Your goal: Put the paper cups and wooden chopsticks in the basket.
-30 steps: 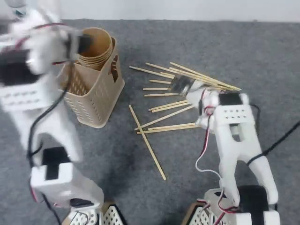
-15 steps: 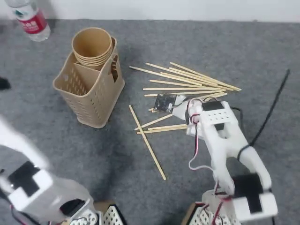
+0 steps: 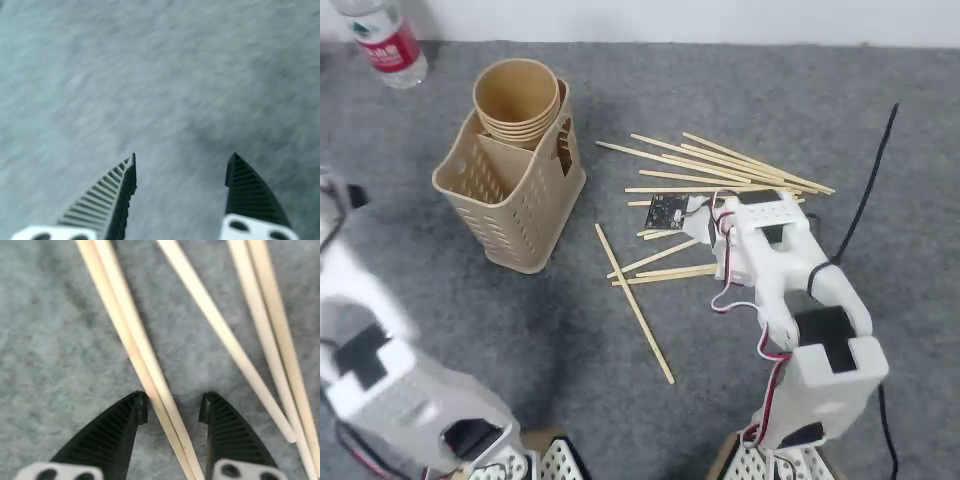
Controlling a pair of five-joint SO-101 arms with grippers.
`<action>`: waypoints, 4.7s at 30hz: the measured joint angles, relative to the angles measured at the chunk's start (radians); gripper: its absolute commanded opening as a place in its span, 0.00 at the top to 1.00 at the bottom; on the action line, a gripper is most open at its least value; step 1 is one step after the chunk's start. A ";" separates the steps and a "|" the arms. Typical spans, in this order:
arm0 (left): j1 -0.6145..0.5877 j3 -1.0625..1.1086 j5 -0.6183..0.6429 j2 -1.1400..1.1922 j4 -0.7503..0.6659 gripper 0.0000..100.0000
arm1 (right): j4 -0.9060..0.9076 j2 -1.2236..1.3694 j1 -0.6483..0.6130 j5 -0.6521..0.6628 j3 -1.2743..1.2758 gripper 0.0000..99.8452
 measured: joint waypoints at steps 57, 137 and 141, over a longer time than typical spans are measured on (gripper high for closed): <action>0.338 -0.166 -0.290 0.296 0.595 0.73 | 0.140 -0.509 -0.356 -0.829 -0.612 0.99; -0.233 0.213 0.081 0.138 0.175 0.73 | 0.064 0.069 -0.588 -0.887 -0.133 0.92; -0.236 0.218 0.081 0.137 0.170 0.73 | 0.060 0.069 -0.582 -0.891 -0.133 0.98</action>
